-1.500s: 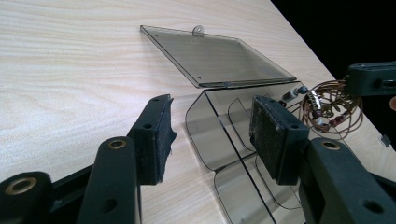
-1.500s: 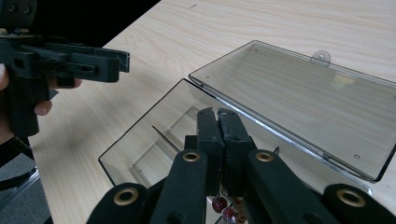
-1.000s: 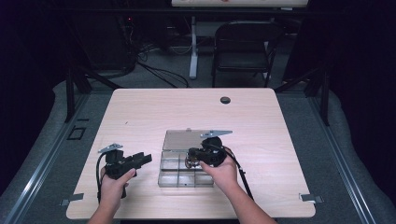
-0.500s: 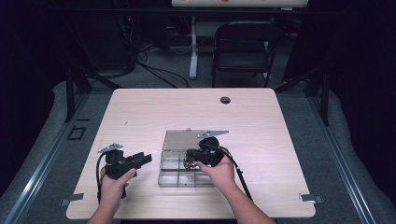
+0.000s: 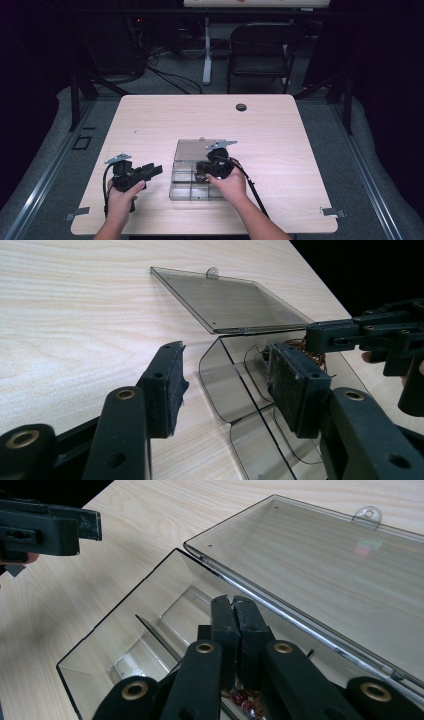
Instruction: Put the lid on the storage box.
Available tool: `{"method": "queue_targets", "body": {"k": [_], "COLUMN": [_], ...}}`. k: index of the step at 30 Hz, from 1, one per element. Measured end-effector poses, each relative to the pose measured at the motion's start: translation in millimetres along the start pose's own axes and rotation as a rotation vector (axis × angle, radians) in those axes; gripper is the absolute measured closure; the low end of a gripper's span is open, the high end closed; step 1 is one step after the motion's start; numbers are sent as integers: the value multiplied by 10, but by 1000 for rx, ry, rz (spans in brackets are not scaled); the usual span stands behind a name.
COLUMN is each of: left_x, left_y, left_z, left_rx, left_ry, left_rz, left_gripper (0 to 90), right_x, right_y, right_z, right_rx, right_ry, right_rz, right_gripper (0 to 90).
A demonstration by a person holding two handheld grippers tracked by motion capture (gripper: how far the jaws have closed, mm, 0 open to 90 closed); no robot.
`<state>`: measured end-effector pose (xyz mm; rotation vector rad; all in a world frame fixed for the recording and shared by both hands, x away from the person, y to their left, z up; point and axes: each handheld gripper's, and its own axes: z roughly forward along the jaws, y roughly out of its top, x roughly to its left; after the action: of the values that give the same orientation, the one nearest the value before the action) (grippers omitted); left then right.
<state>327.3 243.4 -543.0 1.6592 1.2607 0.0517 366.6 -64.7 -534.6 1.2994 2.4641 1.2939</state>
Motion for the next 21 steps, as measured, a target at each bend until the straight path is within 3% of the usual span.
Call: {"method": "queue_targets", "body": {"k": [14, 21], "left_x": [2, 1], "left_y": [0, 1], "left_z": [3, 1], "left_rx": [2, 1], "left_ry": [1, 0], "left_rz": [-1, 1], "left_gripper": [492, 492], "right_x": [-26, -89], "right_y": [-29, -42], "right_z": [121, 139], "right_rx": [40, 41], "right_ry": [34, 80], "right_rz": [22, 92], "right_gripper": [890, 889]}}
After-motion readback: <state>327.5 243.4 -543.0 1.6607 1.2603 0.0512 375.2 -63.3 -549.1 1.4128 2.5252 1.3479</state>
